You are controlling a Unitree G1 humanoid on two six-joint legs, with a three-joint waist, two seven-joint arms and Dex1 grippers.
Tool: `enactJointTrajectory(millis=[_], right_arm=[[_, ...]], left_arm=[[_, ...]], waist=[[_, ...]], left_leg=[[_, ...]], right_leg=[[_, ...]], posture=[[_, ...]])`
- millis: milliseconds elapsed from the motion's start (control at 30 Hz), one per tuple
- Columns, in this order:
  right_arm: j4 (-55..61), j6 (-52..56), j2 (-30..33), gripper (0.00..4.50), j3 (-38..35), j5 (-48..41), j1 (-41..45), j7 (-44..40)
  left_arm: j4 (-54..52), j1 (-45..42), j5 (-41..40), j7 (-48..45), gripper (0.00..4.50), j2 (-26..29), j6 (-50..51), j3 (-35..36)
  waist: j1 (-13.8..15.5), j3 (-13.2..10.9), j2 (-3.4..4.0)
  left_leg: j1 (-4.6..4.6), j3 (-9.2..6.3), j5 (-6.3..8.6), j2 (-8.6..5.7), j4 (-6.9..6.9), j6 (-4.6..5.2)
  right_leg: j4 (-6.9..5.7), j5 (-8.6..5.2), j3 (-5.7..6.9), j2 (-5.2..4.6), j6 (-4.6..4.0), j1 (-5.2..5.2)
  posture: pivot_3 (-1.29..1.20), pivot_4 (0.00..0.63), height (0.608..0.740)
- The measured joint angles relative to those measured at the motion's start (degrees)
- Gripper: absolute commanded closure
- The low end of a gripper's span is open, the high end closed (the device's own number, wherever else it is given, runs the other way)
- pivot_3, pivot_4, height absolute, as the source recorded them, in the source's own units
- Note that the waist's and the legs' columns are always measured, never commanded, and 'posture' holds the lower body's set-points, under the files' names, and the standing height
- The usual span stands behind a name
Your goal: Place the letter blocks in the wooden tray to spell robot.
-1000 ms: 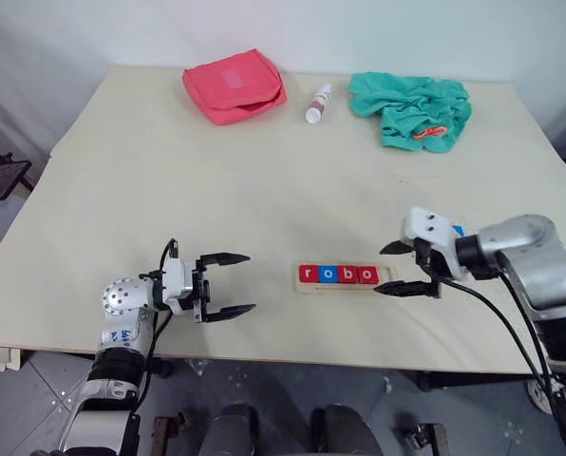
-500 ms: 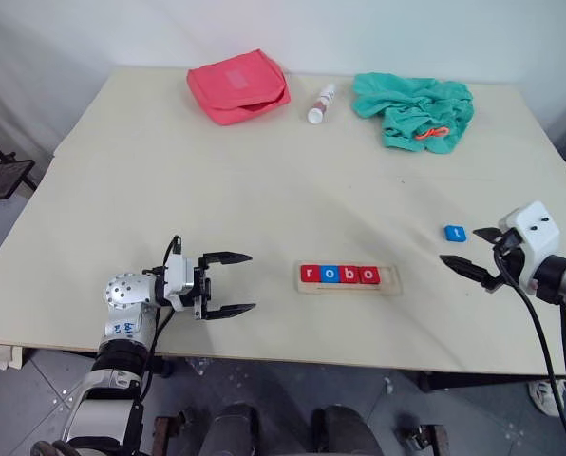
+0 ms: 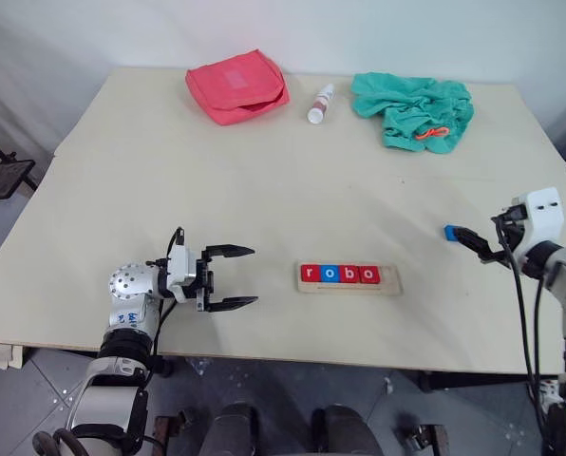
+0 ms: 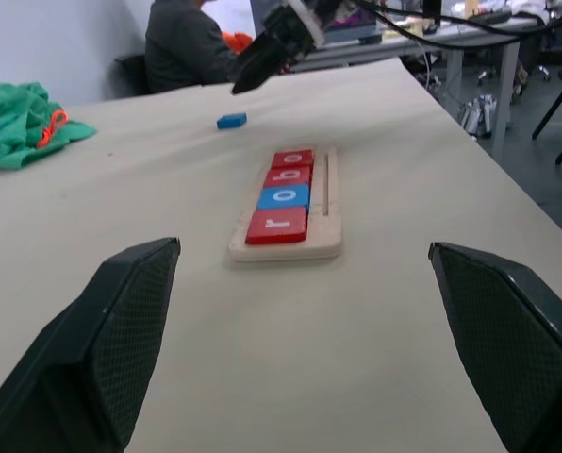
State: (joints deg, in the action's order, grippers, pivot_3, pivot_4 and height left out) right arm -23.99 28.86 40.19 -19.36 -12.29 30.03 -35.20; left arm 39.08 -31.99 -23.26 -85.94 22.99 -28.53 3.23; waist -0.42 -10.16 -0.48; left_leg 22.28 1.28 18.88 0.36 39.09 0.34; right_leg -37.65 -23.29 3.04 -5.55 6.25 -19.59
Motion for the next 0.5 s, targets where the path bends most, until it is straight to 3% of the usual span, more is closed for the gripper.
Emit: enactJointTrajectory(millis=[333,500], right_arm=[[-16.21,-7.97,-2.26,0.02,3.04,1.64,6.84,2.56],[-16.98,-8.92,-3.21,1.19,3.12,1.21,7.25,3.6]], left_arm=[[-0.67,0.95,-0.05,0.0,0.0,0.51,0.05,0.03],[-2.25,1.32,-0.46,-0.02,0.0,0.96,0.69,0.07]], waist=[[-0.66,0.0,0.0],[-1.09,0.0,0.0]], left_leg=[[0.02,-0.05,0.0,0.01,-0.01,0.0],[0.01,-0.11,0.0,0.01,0.02,0.0]], right_leg=[[-0.03,0.0,0.01,-0.01,0.0,0.02],[-0.06,0.0,0.02,-0.01,0.0,0.06]], posture=[[0.0,0.15,0.74],[0.0,0.15,0.74]])
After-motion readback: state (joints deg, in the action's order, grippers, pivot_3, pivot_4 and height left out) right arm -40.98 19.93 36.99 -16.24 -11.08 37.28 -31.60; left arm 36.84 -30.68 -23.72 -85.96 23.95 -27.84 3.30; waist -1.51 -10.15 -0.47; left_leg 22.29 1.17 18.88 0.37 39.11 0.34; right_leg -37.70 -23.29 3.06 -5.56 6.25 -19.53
